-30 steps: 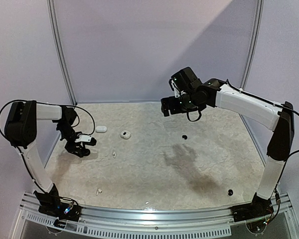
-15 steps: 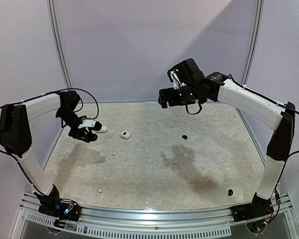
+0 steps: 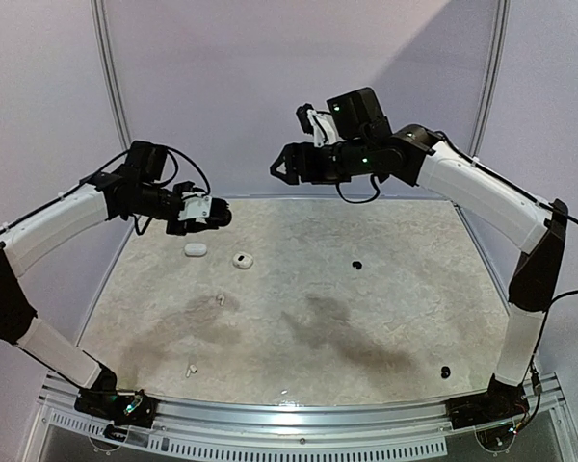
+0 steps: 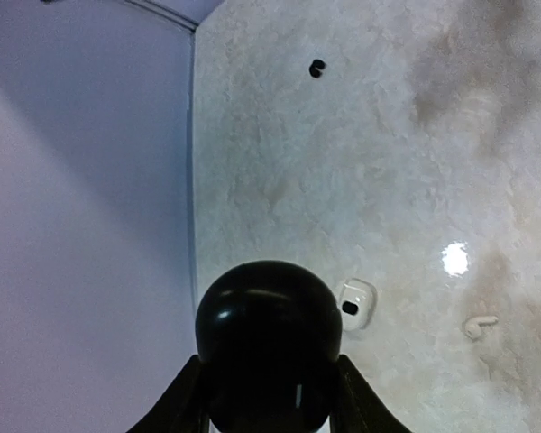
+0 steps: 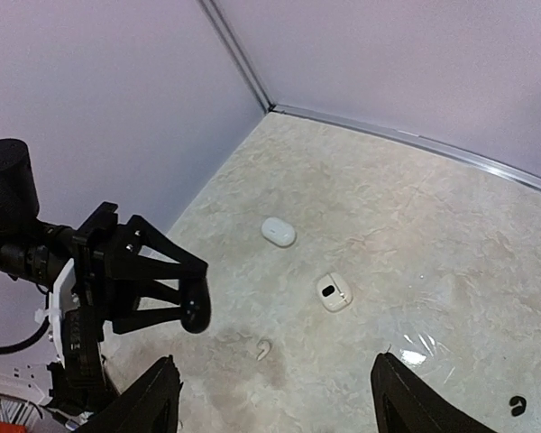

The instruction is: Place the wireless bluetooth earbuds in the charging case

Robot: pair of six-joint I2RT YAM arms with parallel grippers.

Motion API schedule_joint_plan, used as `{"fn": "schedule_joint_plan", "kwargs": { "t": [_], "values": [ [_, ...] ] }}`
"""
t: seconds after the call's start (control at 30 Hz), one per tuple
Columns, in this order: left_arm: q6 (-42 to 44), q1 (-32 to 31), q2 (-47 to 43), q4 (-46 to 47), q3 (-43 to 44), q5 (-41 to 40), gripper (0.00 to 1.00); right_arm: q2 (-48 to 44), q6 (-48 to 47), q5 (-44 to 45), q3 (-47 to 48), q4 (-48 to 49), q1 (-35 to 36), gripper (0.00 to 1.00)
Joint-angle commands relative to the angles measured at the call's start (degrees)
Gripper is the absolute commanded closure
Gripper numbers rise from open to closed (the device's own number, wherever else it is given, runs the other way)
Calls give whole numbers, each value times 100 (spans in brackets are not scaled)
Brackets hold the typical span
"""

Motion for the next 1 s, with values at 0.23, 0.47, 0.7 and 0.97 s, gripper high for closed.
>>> {"fn": "schedule_joint_plan", "kwargs": {
  "t": [0.23,0.47,0.7,0.97],
  "values": [
    [-304,-817,-453,2723,-919,-606,100,1063,-111,-893,781,-212,352,32],
    [-283,-983,-501,2811,-973,-617,100,1286,-47,-942,854,-116,365,56],
    [-182,-1047,-539,2778,-1002,-636,100,1262,-150,-1042,842,-18,363,83],
    [34,-1080,-674,2613,-1181,-484,100,1199,-253,-979,836,25,363,78]
  ]
}}
